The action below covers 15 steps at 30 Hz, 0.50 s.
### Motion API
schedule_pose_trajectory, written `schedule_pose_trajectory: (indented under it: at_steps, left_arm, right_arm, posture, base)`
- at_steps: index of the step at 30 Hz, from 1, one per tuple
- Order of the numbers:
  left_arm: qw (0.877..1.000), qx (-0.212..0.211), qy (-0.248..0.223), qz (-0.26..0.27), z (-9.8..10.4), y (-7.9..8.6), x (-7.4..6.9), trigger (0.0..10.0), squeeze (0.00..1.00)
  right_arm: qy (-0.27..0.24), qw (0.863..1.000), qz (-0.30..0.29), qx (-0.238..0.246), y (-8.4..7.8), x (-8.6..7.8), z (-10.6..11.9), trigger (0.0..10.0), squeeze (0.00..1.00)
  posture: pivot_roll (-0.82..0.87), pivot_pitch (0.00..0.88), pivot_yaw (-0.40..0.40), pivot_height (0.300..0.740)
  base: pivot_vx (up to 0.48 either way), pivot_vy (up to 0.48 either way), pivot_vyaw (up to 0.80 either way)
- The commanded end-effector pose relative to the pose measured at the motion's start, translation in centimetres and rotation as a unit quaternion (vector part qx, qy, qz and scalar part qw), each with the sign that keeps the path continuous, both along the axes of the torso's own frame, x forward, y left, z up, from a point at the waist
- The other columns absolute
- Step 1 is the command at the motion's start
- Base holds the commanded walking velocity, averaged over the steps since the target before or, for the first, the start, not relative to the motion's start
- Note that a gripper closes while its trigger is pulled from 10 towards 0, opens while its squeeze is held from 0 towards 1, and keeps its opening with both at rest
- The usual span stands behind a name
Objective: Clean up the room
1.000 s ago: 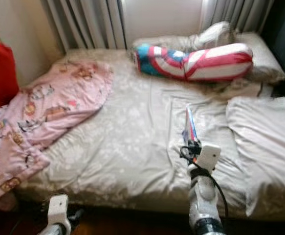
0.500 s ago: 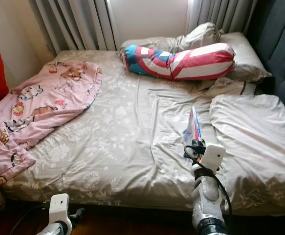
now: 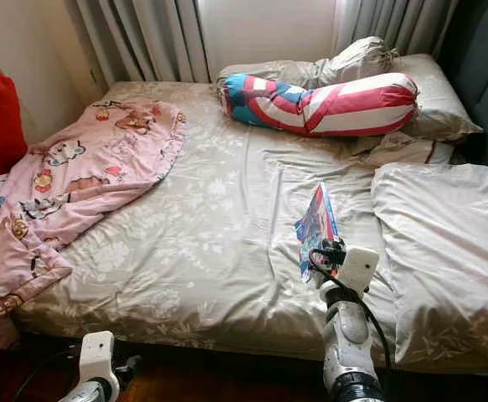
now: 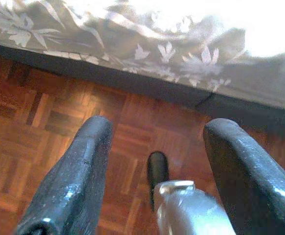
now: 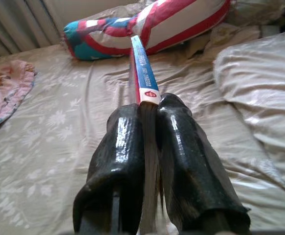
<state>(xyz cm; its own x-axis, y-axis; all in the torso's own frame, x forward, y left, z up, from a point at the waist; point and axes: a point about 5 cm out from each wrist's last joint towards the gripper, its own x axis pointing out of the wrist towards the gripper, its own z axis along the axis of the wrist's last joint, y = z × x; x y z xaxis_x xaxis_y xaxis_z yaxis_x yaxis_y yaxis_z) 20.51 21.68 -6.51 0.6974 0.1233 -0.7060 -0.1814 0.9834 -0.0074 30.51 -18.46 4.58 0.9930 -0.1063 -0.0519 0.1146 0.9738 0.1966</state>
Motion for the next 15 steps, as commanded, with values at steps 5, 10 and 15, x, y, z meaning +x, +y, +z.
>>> schedule_pose_trajectory:
  at_steps: [5, 10, 15]
  left_arm:
    - [1.000, 0.000, 0.008, 0.002, -0.16, 0.23, -0.33, 10.0, 0.00]
    - [1.000, 0.000, 0.010, 0.004, -0.24, 0.17, -0.42, 10.0, 0.00]
    - [1.000, 0.000, 0.012, 0.003, -0.30, 0.07, -0.47, 10.0, 0.00]
  right_arm:
    - [-0.021, 1.000, 0.000, -0.008, -0.09, 0.42, 0.89, 10.0, 0.00]
    - [-0.022, 1.000, 0.000, -0.009, -0.01, 0.41, 0.91, 10.0, 0.00]
    - [-0.024, 1.000, 0.000, -0.009, 0.02, 0.42, 0.96, 10.0, 0.00]
  posture:
    - [0.00, 0.065, 0.048, 0.740]
    - [0.00, 0.065, 0.048, 0.740]
    - [0.00, 0.066, 0.048, 0.740]
  base:
    - [0.268, 0.000, -0.47]
    - [0.278, 0.000, 0.00]
    - [0.278, 0.000, 0.00]
